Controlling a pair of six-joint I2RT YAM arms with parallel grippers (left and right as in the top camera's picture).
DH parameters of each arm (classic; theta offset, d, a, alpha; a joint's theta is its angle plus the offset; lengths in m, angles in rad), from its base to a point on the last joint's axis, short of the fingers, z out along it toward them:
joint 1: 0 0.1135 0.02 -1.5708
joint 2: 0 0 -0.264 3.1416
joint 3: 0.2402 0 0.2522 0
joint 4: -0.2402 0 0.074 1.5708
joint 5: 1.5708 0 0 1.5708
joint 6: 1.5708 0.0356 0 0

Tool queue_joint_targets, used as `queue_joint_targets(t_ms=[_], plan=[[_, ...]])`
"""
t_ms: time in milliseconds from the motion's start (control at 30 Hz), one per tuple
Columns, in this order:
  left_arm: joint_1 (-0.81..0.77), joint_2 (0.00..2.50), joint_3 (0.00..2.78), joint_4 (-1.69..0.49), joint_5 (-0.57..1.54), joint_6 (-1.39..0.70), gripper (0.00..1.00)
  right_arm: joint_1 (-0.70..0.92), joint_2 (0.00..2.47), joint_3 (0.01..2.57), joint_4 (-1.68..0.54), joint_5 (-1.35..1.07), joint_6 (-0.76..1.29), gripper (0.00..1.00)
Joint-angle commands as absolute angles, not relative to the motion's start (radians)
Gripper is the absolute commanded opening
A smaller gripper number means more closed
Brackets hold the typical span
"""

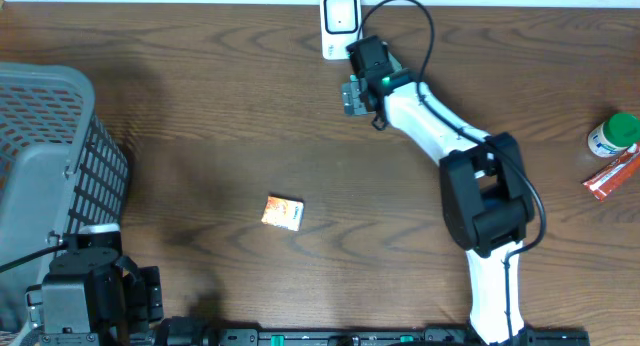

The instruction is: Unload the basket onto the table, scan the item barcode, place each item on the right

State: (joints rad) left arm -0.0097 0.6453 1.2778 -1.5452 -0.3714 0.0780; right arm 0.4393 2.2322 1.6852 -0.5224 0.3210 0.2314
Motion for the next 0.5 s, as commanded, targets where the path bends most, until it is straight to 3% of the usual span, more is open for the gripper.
queue_joint_targets(t_ms=[0, 100, 467], plan=[[-0.014, 0.643, 1.28, -1.547, -0.374, 0.073, 0.97, 0.502, 2.265, 1.685, -0.456, 0.492, 0.181, 0.99], [-0.014, 0.643, 1.28, -1.547, -0.374, 0.073, 0.96, 0.526, 2.32, 1.685, -0.342, 0.606, 0.105, 0.99], [-0.014, 0.643, 1.28, -1.547, -0.374, 0.073, 0.96, 0.498, 2.429, 1.686, -0.276, 0.75, 0.08, 0.99]])
